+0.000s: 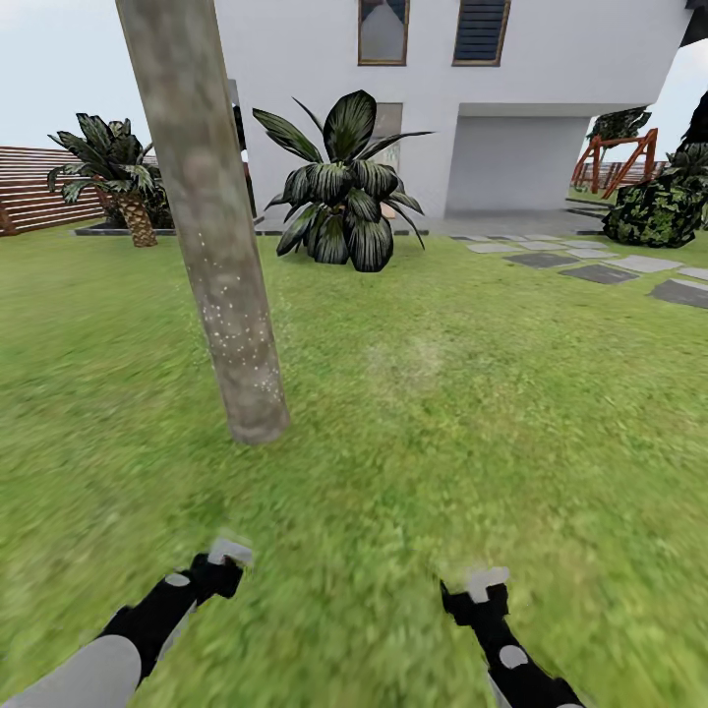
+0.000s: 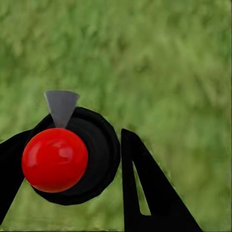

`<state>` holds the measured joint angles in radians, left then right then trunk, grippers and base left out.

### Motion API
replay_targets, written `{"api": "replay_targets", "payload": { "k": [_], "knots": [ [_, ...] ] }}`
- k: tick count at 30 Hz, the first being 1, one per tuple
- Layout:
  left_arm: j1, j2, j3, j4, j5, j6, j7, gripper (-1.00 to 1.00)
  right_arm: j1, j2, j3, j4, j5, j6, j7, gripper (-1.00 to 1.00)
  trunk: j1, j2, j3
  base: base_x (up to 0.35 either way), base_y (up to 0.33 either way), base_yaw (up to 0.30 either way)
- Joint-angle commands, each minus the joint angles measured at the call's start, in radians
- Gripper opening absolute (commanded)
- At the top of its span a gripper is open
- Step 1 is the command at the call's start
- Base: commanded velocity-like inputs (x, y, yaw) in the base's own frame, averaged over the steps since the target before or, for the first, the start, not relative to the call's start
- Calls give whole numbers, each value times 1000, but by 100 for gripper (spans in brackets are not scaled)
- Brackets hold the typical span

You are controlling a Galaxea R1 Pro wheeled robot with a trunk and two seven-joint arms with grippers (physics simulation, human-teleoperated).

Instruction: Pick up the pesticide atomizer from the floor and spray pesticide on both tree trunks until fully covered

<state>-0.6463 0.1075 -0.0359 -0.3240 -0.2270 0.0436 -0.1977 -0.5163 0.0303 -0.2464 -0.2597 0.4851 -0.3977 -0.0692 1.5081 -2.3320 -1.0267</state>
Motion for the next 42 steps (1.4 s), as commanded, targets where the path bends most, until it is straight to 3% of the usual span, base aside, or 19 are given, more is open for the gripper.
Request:
{"api": "replay_targets", "payload": {
  "k": [1,4,6,7,9,11,14,18,20,23,24,26,39,42],
  "knots": [
    [28,-10,0,0,18,-16,59,-100,22,-3,-7,1,0,-29,-30,100,0,0,0,0,0,0],
    [80,-40,1,-1,33,-40,189,-100,57,-4,-44,2,0,-91,-151,100,0,0,0,0,0,0],
    [89,-67,1,-2,34,-45,265,-100,62,-1,-54,3,-2,-103,-189,100,0,0,0,0,0,0],
    [89,-95,1,-1,34,-43,273,-100,63,2,-55,11,-3,-104,-191,100,0,0,0,0,0,0],
    [89,-102,1,-2,35,-42,273,-100,63,6,-56,34,-4,-104,-192,100,0,0,0,0,0,-2],
    [89,-104,1,-2,36,-43,273,-100,64,7,-56,41,-25,-106,-192,100,0,0,1,0,0,-123],
    [91,-102,2,0,36,-46,266,-100,63,6,-55,41,-100,-106,-189,100,0,0,2,0,0,-255],
    [91,-97,2,-5,37,-46,263,-100,63,7,-53,41,-110,-105,-187,100,0,0,3,0,0,-293],
    [94,-98,2,-1,66,-48,263,-100,62,-1,-55,40,-114,-105,-188,100,0,0,3,0,0,-299],
    [128,-89,15,-7,137,-49,271,-100,63,-16,-56,40,-146,-106,-191,100,0,0,3,0,0,-300],
    [139,-88,30,-11,170,-79,272,-100,64,-33,-56,44,-173,-106,-192,100,0,0,3,0,0,-300],
    [154,-89,37,-5,182,-135,273,-100,70,-38,-55,83,-190,-106,-192,100,0,0,3,0,0,-300],
    [157,-89,37,-9,180,-139,273,-100,73,-38,-56,97,-192,-107,-192,100,-50,91,44,0,0,-300],
    [157,-88,37,-9,180,-139,273,-100,73,-38,-56,97,-193,-107,-192,100,-50,91,44,0,0,-300]
  ]
}}
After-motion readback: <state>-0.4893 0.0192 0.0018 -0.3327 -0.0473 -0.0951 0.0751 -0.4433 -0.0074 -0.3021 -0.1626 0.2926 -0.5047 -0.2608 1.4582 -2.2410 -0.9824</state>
